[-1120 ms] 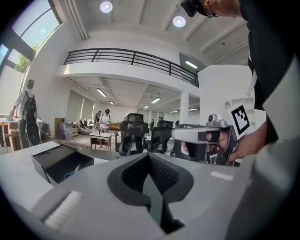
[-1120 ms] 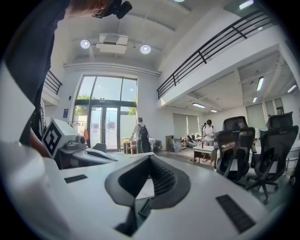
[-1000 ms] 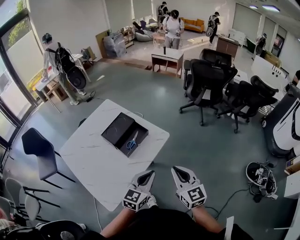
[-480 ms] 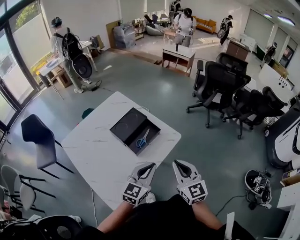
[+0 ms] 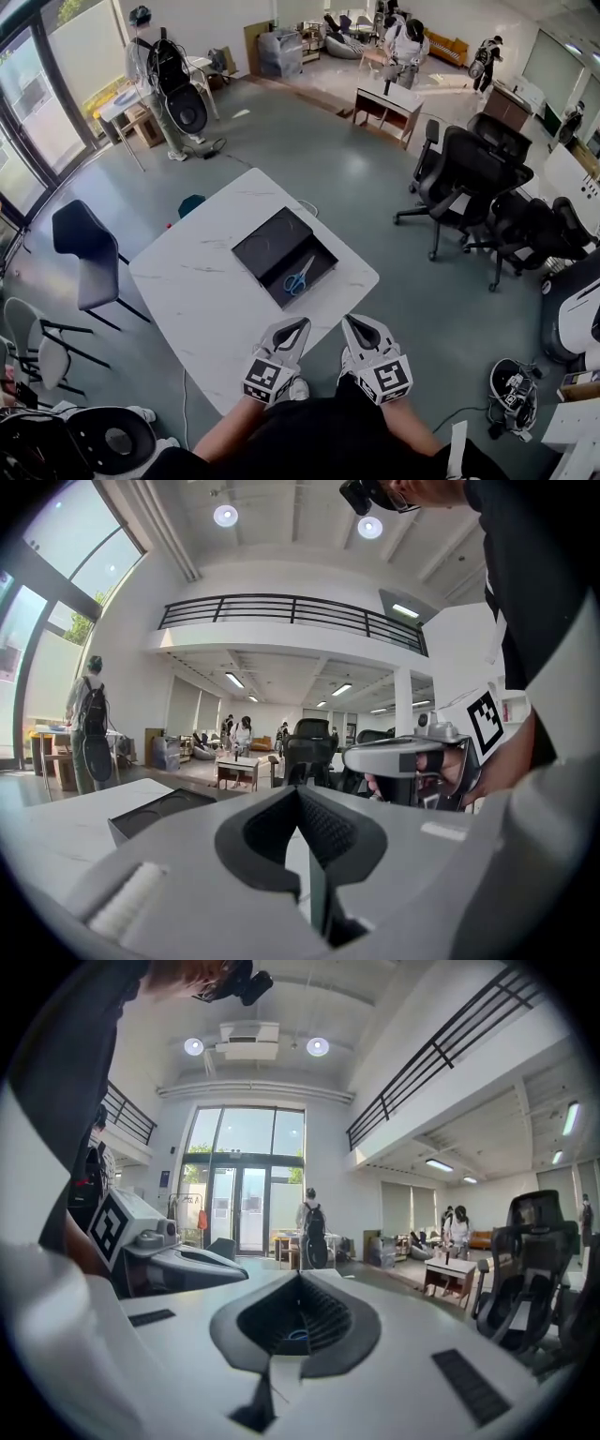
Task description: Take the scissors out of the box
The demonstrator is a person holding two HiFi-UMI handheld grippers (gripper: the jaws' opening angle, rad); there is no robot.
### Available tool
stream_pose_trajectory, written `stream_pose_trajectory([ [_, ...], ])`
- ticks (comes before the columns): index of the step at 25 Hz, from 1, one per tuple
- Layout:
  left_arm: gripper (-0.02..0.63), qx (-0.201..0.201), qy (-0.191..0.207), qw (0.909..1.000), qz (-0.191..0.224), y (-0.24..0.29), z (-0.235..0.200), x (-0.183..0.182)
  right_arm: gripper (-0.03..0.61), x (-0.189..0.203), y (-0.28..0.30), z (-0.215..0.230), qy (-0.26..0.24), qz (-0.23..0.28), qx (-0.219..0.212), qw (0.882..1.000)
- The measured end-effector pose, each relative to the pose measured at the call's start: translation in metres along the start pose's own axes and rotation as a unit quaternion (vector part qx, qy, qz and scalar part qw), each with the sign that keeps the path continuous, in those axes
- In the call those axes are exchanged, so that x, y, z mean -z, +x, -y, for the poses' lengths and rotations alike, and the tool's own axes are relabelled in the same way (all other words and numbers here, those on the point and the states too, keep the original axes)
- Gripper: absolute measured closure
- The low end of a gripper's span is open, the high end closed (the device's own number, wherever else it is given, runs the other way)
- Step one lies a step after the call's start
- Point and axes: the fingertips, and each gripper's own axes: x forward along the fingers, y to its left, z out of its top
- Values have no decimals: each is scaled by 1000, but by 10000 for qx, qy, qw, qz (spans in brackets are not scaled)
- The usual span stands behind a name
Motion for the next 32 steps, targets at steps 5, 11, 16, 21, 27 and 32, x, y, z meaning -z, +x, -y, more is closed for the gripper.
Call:
stream_pose_trajectory([
  [5, 604, -336, -187, 9992, -96, 25, -16, 2, 571, -6, 27, 25, -163, 30, -462, 9988],
  [11, 604, -775, -323, 9961, -254, 53, -30, 1, 571, -9, 53, 55, -71, 127, -954, 9953],
  [16, 604, -1125, -431, 9922, -314, 79, -32, -1, 571, -4, 64, 85, 19, 142, -1359, 9906],
  [21, 604, -1576, -480, 9855, -402, 94, -36, 0, 571, 0, 73, 101, 86, 170, -1818, 9831],
  [27, 604, -1981, -570, 9777, -408, 117, -33, -5, 571, 5, 77, 119, 134, 180, -2307, 9728],
  [32, 604, -2339, -774, 9680, -479, 110, -40, -3, 571, 3, 86, 137, 527, 167, -2486, 9670],
])
